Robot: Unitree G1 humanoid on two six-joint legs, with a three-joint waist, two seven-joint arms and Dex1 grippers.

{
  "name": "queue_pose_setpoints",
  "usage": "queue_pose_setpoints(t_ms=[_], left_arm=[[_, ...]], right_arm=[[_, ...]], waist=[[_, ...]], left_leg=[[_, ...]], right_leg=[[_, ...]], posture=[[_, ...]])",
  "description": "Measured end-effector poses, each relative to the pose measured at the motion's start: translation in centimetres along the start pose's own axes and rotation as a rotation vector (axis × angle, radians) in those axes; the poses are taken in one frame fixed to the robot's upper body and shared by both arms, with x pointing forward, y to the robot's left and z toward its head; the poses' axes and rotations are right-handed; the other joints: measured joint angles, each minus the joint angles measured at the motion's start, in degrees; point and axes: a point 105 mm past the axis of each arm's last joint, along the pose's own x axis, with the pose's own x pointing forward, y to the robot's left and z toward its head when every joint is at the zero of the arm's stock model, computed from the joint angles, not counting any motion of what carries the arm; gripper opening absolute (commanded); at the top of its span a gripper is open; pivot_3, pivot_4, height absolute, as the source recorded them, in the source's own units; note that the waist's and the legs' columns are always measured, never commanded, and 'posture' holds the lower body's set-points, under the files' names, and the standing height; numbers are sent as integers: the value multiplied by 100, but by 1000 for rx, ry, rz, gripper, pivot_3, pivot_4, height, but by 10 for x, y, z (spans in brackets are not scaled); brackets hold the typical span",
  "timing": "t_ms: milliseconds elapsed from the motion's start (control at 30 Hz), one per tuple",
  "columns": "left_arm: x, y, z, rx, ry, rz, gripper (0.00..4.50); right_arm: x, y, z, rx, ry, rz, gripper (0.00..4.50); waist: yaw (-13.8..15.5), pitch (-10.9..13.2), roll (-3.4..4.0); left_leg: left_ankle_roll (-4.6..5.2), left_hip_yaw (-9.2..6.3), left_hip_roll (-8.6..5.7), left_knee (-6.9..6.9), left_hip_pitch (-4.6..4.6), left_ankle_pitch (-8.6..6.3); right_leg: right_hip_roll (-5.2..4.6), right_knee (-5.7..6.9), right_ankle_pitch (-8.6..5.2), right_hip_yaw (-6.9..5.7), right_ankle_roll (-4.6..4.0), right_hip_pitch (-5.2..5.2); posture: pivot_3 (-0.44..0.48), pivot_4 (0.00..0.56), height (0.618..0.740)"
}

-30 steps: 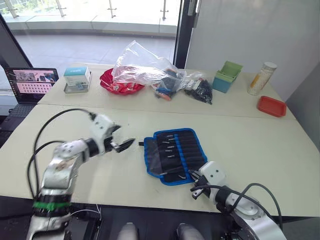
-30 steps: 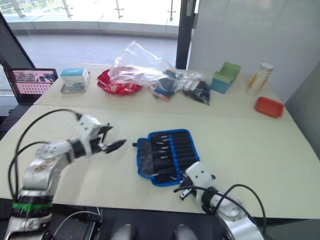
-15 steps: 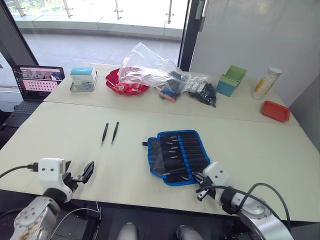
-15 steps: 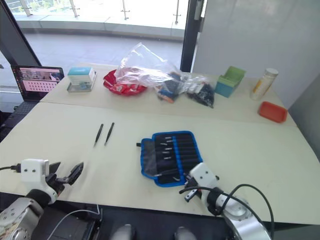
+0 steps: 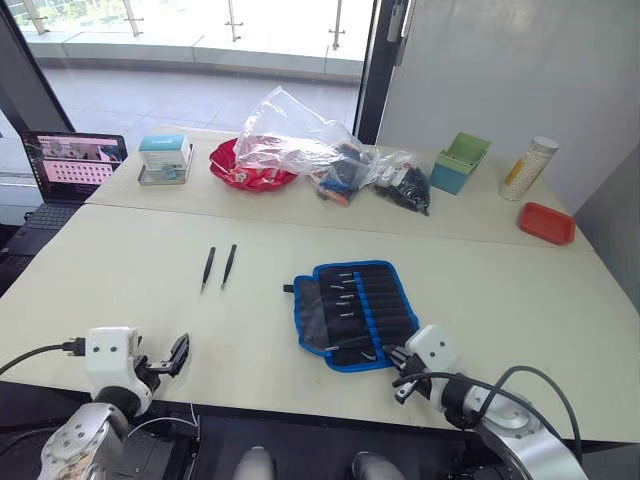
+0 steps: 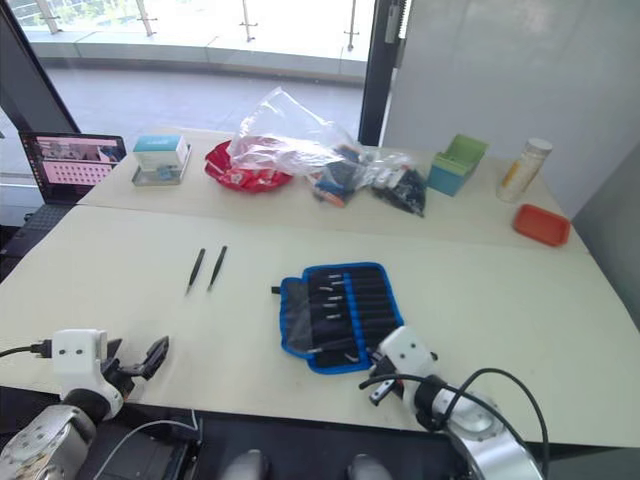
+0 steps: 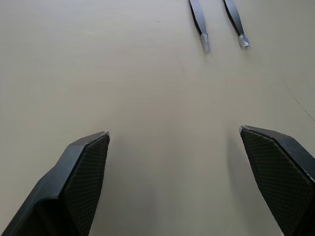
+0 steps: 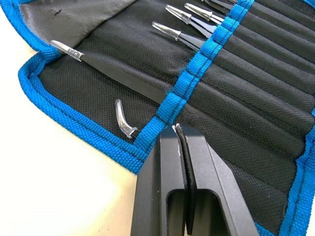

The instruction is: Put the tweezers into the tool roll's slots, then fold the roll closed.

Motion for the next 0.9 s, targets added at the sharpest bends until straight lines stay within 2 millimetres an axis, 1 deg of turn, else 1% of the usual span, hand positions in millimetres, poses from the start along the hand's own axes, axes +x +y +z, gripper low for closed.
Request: queue_pose_setpoints(t_ms=[67,167,333,467,667,733,800,900], left_arm=[[14,-5,4,-8,-8,-14,4476],[29,-9,5,-32,-3,-31,4476],[60,-13,9,-2,18,-43,4476],[82,-14,15,21,20,-53,4476],[106,-23,18,60,26,-79,4476],[112,-28,17,77,24,-86,3923],[118,-35,17,71,10,-99,3341],[126,-40,19,61,-11,-91,2362]], right_arm=[[1,-1,1,2,-3,-1,0],[2,-2,2,3,-7,-4,0],[2,-2,2,6,-8,-10,0],[3,-2,2,8,-4,-17,0],[1,-3,3,6,1,-29,0],[0,-4,3,7,4,-30,0],[0,-4,3,7,10,-33,0],[-1,-4,3,7,15,-37,0]], waist=[[8,-3,6],[10,-18,22],[24,-49,94],[26,-63,118],[81,-73,135],[95,-75,138],[116,-76,140],[142,-77,139]], left_leg=[[0,0,0,0,2,0],[0,1,-2,0,4,0],[0,0,-6,0,15,2],[0,-1,-9,0,19,3],[-1,-3,-18,0,26,5],[-1,-3,-20,0,31,5],[-2,-3,-21,0,32,6],[-2,-4,-25,0,29,7]], right_leg=[[0,2,0,1,0,1],[-2,3,1,1,1,4],[-1,14,-1,2,2,6],[-1,15,-1,2,3,8],[-6,15,-4,2,9,10],[-7,14,-18,2,34,11],[-9,14,-18,2,34,13],[-12,14,-17,3,34,17]], posture=[[0,150,723],[0,150,723],[0,150,723],[0,150,723],[0,150,723],[0,150,723],[0,150,723],[0,150,723]])
